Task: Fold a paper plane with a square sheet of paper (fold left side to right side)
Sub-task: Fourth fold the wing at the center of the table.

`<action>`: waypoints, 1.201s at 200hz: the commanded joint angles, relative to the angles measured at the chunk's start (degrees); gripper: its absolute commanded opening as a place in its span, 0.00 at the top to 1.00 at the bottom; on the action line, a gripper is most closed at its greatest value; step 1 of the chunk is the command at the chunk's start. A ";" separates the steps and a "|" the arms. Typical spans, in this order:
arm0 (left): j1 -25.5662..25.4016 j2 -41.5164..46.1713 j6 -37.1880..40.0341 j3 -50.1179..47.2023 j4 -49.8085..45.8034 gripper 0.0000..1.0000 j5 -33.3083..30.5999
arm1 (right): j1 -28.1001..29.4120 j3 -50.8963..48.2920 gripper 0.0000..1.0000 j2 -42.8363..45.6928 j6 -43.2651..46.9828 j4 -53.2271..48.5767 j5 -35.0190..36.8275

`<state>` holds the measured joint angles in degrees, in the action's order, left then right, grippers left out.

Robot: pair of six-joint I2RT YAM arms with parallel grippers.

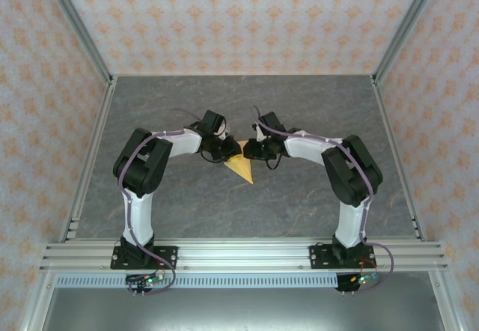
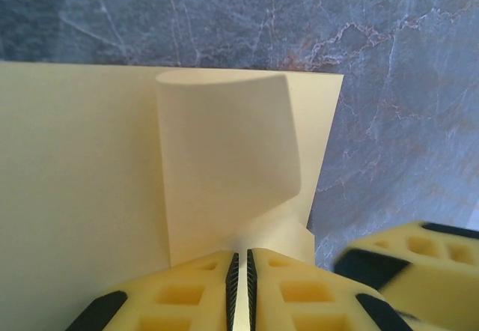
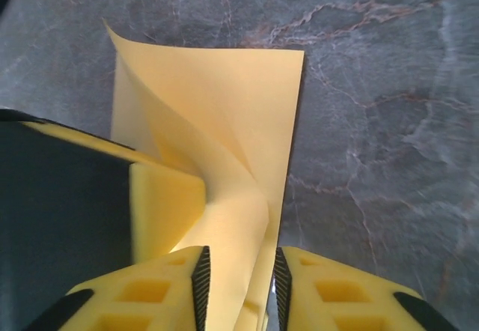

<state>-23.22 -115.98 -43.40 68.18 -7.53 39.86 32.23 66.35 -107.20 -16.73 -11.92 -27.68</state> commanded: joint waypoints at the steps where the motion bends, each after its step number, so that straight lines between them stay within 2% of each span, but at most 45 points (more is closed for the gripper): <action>1: -0.23 -2.06 0.86 -2.59 -3.99 0.85 -3.48 | 0.22 0.77 0.65 5.98 0.98 -3.67 1.96; 22: -0.24 -2.15 0.86 -2.53 -4.07 0.85 -3.43 | 0.29 -0.78 0.65 8.55 0.75 -4.17 -1.69; 57: -0.24 -1.88 0.86 -2.53 -4.07 0.85 -3.58 | 1.02 -4.43 0.71 8.82 -5.30 0.92 -16.25; 76: -0.20 -1.83 0.77 -2.49 -4.02 0.85 -3.69 | 1.67 -5.21 0.72 6.90 -7.71 1.26 -18.74; 140: -0.20 -1.75 0.95 -2.61 -4.16 0.85 -3.65 | 2.35 -5.94 0.73 2.14 -6.57 -1.55 -17.28; 182: -0.18 -1.74 0.95 -2.61 -4.13 0.85 -3.73 | 3.06 -4.77 0.73 1.23 -3.35 -7.19 -13.00; 240: -0.20 -1.77 1.12 -2.62 -4.26 0.85 -3.72 | 3.54 -4.22 0.73 0.15 -2.46 -9.03 -10.86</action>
<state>-23.22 -115.87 -43.40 68.07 -7.42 39.81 35.18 60.75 -105.60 -20.69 -17.41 -40.99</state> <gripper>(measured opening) 0.151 0.271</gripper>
